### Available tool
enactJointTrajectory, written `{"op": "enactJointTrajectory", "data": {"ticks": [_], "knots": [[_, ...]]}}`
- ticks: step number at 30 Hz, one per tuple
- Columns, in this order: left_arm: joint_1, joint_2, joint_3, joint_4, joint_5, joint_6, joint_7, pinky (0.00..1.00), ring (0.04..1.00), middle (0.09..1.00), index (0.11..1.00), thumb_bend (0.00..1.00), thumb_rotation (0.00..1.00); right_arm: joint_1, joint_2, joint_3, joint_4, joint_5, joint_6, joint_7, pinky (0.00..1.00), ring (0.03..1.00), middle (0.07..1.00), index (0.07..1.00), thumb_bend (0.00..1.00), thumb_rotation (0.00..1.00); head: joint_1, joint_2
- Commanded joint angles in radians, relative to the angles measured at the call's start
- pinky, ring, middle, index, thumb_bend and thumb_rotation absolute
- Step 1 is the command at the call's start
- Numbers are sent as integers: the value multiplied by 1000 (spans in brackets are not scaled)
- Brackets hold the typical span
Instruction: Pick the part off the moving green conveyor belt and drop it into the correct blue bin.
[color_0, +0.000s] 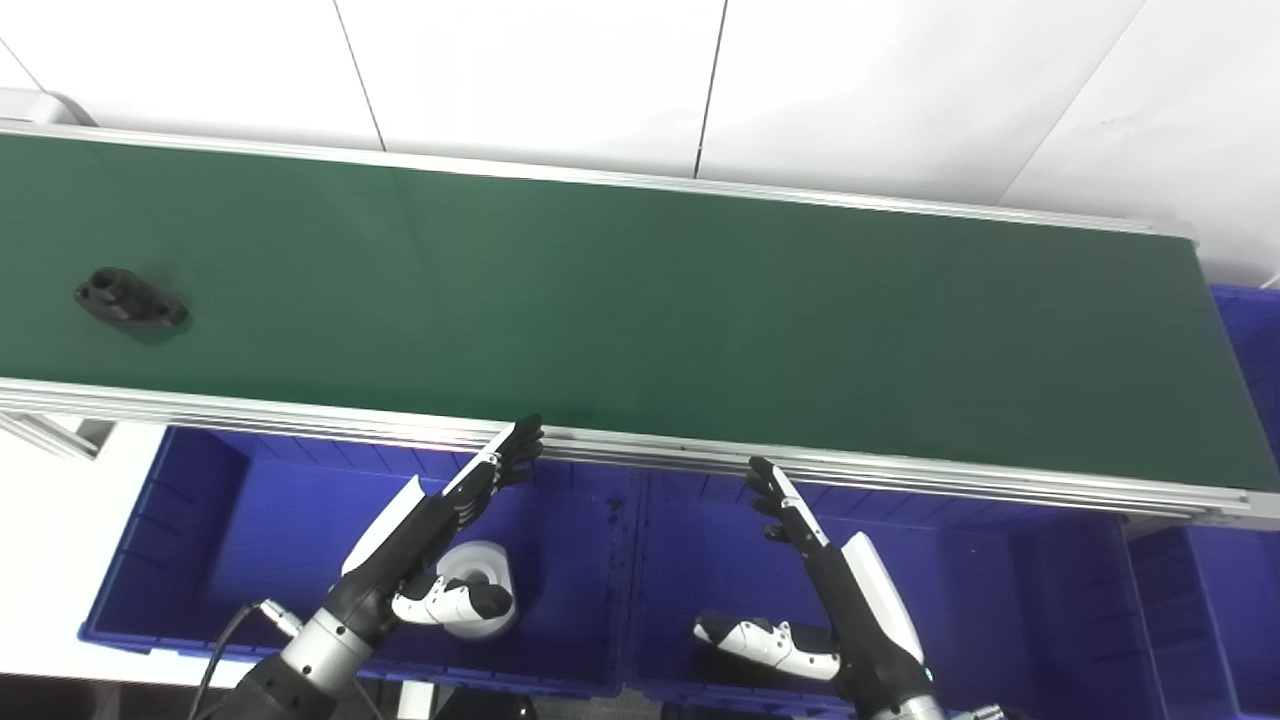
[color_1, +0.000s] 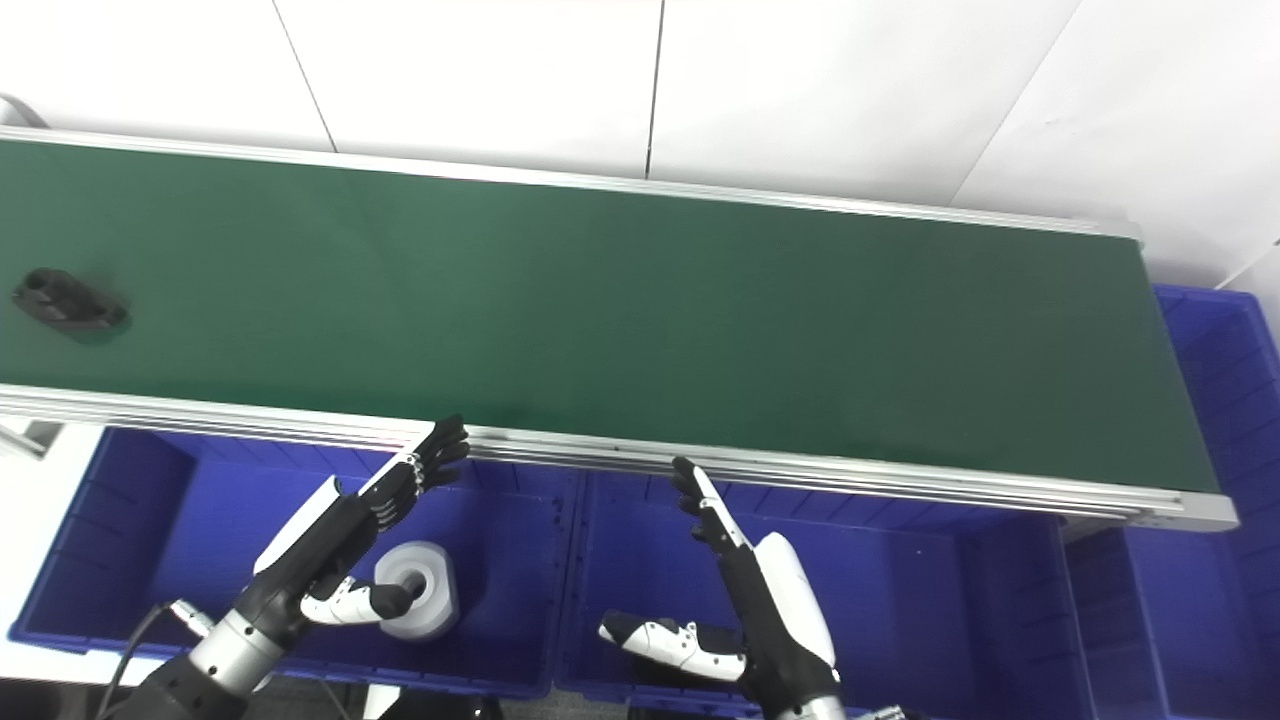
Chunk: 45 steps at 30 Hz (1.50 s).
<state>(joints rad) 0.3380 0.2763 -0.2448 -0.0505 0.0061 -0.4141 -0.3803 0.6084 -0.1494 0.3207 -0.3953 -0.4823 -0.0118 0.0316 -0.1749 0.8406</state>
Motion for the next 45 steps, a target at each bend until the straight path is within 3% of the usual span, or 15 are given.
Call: {"op": "enactJointTrajectory", "data": {"ticks": [1,45], "knots": [[-6,9,3,-12,-3,-35,5,918,963,993,992,841,757,1,4,3,-17,2,-54,-15,838,903,933,979,922,650,2,-3],[-18,16,-4,0,-23,-39,-7,913,963,996,994,830,744,-5,11,-5,-19,16,-38,-4,832,899,929,982,920,643,1,-1]]}}
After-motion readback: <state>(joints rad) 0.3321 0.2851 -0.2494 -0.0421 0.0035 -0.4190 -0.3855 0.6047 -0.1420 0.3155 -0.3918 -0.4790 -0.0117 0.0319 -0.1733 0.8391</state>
